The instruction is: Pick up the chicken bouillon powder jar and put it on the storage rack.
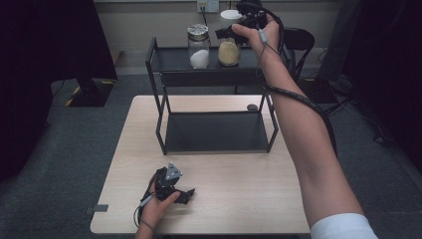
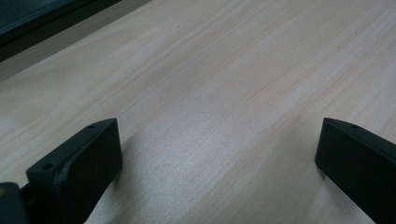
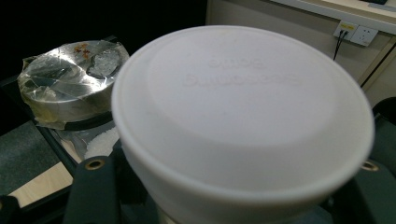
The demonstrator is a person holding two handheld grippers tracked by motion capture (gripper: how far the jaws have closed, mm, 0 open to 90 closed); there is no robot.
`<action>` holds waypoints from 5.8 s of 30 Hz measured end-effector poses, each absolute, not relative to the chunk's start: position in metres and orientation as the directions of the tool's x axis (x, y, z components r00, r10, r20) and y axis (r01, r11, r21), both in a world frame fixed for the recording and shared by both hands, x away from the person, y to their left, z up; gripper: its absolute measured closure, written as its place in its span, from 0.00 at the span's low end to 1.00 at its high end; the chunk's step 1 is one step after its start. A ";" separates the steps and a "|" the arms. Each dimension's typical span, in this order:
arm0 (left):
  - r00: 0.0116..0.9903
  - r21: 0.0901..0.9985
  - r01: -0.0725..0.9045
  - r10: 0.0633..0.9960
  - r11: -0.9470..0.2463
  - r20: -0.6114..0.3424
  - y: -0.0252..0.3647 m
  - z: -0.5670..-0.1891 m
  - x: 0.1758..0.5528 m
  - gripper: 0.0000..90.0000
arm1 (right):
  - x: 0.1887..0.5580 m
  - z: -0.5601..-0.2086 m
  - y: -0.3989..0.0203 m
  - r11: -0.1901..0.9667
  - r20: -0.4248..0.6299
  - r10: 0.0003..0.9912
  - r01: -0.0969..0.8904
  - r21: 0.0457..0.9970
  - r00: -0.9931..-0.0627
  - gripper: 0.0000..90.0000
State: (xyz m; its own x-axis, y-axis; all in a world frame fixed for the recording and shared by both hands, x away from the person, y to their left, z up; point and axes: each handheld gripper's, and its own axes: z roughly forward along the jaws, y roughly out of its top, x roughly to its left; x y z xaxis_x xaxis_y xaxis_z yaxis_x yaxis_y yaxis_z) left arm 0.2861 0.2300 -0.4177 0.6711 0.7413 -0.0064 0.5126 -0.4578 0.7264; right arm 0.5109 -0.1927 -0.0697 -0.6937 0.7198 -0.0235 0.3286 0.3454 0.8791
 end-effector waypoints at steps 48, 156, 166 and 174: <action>0.670 0.726 0.513 0.742 -0.457 -0.007 0.231 -0.418 0.285 0.00 | 0.446 -0.099 -0.229 0.271 0.054 0.718 0.350 0.897 -0.694 0.01; 0.670 0.727 0.513 0.742 -0.457 -0.007 0.231 -0.418 0.285 0.00 | 0.358 -0.363 -0.296 0.373 0.154 0.612 0.455 0.809 -0.775 0.01; 0.670 0.727 0.513 0.742 -0.456 -0.007 0.231 -0.418 0.285 0.00 | 0.348 -0.378 -0.313 0.373 0.152 0.619 0.459 0.807 -0.771 0.01; 0.670 0.727 0.513 0.742 -0.456 -0.007 0.231 -0.418 0.285 0.00 | 0.335 -0.389 -0.324 0.396 0.125 0.616 0.443 0.804 -0.777 0.01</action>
State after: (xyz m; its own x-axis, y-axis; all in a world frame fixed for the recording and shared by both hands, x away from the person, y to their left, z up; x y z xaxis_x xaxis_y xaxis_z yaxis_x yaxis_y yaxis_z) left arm 0.2852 0.2306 -0.4179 0.6701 0.7422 -0.0069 0.5128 -0.4563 0.7272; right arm 0.3349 -0.3242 -0.3889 -0.7774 0.6165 0.1250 0.4431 0.3956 0.8045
